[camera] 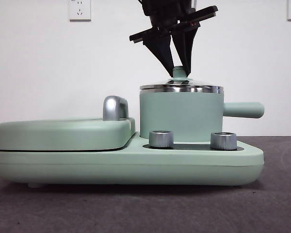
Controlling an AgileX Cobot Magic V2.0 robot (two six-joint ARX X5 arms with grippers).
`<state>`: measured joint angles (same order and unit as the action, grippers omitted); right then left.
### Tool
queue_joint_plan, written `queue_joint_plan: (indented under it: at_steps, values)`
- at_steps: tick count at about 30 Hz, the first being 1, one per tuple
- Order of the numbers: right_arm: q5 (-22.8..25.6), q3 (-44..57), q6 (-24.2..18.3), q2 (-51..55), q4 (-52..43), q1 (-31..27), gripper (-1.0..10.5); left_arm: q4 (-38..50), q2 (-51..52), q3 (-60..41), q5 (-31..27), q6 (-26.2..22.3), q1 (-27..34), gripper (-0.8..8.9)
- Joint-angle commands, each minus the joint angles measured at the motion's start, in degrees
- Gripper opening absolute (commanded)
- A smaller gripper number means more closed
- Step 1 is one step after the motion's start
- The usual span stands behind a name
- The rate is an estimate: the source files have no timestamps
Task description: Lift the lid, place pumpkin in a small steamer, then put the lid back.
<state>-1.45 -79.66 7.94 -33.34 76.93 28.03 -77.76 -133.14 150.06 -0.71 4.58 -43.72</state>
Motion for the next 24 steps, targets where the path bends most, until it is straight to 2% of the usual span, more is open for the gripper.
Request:
queue_joint_plan:
  at_steps: [1, 3, 4, 6, 7, 8, 14, 18, 21, 24]
  values:
    - [-0.02, -0.63, 0.39, -0.11, 4.59, 0.33, 6.0, -0.66, -2.75, 1.6, -0.2, 0.83, -0.66, 0.16]
    - [-0.02, -0.63, 0.39, -0.11, 4.57, 0.33, 6.0, -0.52, -2.75, 1.6, -0.2, 1.11, -0.66, 0.41]
    - [-0.02, -0.63, 0.39, -0.11, 4.57, 0.33, 6.0, -0.55, -2.71, 1.73, -0.2, 1.27, -0.63, 1.13]
    - [-0.04, -0.63, 0.42, -0.11, 4.57, 0.33, 6.0, -0.5, -2.12, 2.27, -0.22, 1.7, -0.52, 3.61]
    - [-0.04, -0.63, 0.42, -0.11, 4.57, 0.33, 6.0, -0.57, -1.66, 2.6, -0.2, 1.9, -0.48, 4.41]
    - [-0.04, -0.63, 0.42, -0.11, 4.57, 0.33, 6.0, -0.85, -1.2, 3.13, -0.22, 2.1, -0.48, 4.69]
    - [-0.28, -0.63, 0.44, -0.11, 4.57, 0.33, 6.0, -5.95, 4.42, 5.11, -0.15, 3.43, -0.44, 4.83]
    - [-3.28, -0.63, 0.44, -0.17, 4.57, 0.33, 6.0, -6.82, 10.64, 4.11, 0.17, 3.69, -0.5, 4.83]
    - [-4.96, -0.63, 0.44, -0.17, 4.57, 0.33, 6.0, -6.82, 18.34, -1.73, 1.03, 3.37, -0.63, 4.83]
    - [-5.18, -0.63, 0.42, -0.22, 4.57, 0.33, 6.0, -6.82, 28.72, -12.74, 1.03, 2.25, -0.83, 4.83]
